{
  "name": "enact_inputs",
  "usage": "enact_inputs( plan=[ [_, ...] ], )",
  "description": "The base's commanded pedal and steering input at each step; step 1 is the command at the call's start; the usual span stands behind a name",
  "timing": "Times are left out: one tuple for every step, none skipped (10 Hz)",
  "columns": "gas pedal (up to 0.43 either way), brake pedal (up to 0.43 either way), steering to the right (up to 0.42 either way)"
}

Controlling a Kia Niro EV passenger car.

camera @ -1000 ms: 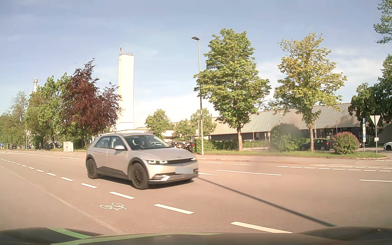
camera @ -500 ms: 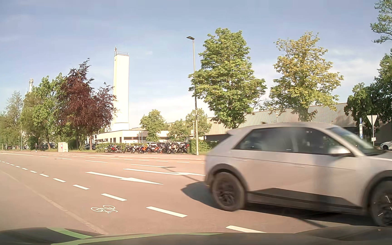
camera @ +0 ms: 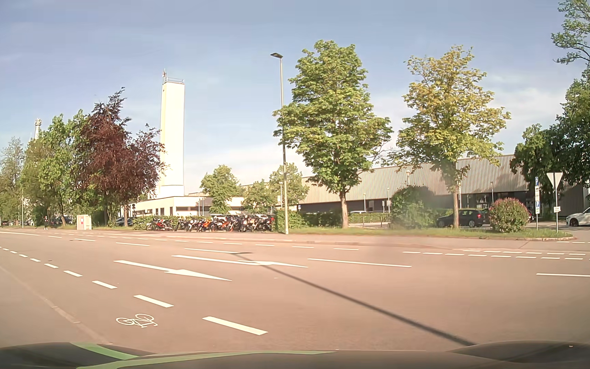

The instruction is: Follow the waypoints while adhering to traffic rules and regulations

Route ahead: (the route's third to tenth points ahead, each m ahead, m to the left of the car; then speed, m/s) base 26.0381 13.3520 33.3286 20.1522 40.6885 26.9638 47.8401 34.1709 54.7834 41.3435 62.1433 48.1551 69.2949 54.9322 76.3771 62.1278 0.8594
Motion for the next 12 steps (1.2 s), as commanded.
enact_inputs(
  plan=[
    [0.000,0.000,0.296],
    [0.000,0.000,0.288],
    [0.008,0.000,0.280],
    [0.098,0.000,0.269],
    [0.118,0.000,0.258],
    [0.118,0.000,0.239],
    [0.118,0.000,0.214],
    [0.138,0.000,0.181],
    [0.138,0.000,0.136],
    [0.169,0.000,0.101],
    [0.169,0.000,0.064],
    [0.169,0.000,0.023]
  ],
)
